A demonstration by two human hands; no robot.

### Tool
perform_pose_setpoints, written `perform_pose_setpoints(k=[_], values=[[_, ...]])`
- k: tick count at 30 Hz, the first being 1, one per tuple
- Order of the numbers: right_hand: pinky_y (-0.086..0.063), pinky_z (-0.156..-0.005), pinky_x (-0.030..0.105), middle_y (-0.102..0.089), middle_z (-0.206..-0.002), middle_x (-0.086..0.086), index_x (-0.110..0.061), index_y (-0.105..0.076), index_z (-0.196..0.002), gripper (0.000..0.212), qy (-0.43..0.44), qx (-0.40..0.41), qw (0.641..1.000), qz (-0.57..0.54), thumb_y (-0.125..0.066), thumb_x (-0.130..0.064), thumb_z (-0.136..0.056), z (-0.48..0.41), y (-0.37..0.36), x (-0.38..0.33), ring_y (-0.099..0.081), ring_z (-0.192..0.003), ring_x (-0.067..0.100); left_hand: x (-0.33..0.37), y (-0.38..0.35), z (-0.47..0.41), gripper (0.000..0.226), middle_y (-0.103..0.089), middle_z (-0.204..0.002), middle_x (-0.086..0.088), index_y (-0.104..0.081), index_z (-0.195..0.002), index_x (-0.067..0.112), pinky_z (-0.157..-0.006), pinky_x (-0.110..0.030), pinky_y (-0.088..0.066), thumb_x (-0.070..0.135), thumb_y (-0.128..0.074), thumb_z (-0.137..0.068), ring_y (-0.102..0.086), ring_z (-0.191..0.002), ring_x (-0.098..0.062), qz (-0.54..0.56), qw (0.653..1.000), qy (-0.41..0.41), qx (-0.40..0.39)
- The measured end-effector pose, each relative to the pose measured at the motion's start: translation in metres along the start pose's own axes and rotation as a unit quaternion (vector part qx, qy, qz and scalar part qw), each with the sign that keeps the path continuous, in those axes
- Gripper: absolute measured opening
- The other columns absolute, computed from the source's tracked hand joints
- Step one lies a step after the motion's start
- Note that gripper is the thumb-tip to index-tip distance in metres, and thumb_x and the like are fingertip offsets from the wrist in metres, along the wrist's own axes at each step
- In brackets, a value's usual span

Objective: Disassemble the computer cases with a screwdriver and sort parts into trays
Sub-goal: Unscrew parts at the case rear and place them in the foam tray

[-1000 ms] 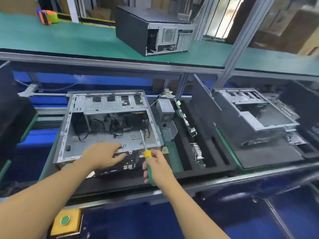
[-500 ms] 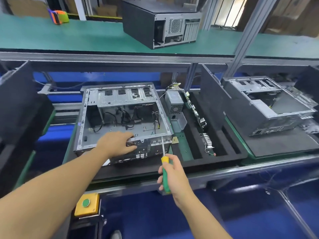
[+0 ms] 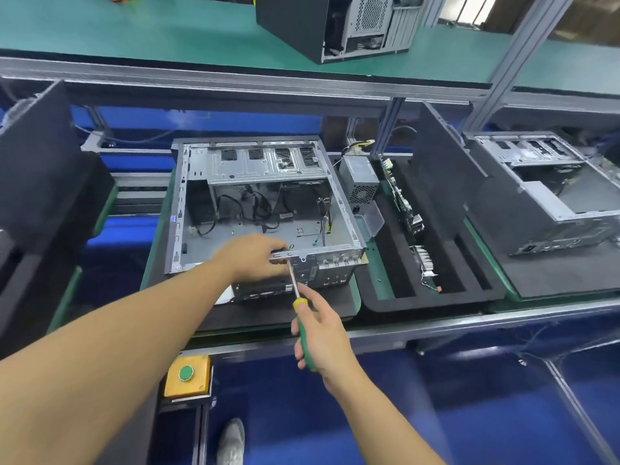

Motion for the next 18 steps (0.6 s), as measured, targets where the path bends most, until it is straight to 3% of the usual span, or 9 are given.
perform_pose_setpoints(k=[10,18], values=[[-0.04,-0.042,0.025,-0.057,-0.072,-0.004,-0.062,-0.058,-0.116,0.031,-0.021,0.018,0.999,-0.03,-0.048,-0.037,-0.102,-0.004,-0.0062,0.0088,-0.045,-0.046,0.018,0.0036,0.0034,0.0018,0.043,-0.069,-0.098,0.006,-0.058,-0.119,0.036,-0.08,-0.04,-0.052,0.065,-0.054,-0.088,-0.061,-0.095,-0.022,-0.012,1.0,0.011,-0.013],[-0.036,-0.043,0.024,-0.058,-0.073,0.001,-0.046,-0.066,-0.116,0.026,-0.052,0.007,0.992,-0.111,-0.051,-0.031,-0.102,-0.0023,-0.0024,0.0095,-0.042,-0.045,0.019,0.0056,0.0057,0.0026,0.04,-0.064,-0.091,0.008,-0.059,-0.119,0.037,-0.076,-0.036,-0.05,0.063,-0.056,-0.088,-0.06,-0.094,-0.023,-0.007,1.0,0.018,-0.012]])
Point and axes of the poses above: each hand's wrist, its own z-axis away from the middle knuckle, its own y-axis out of the back of the hand, x = y × z, the point moved 7 cm from there along -z, towards the middle knuckle
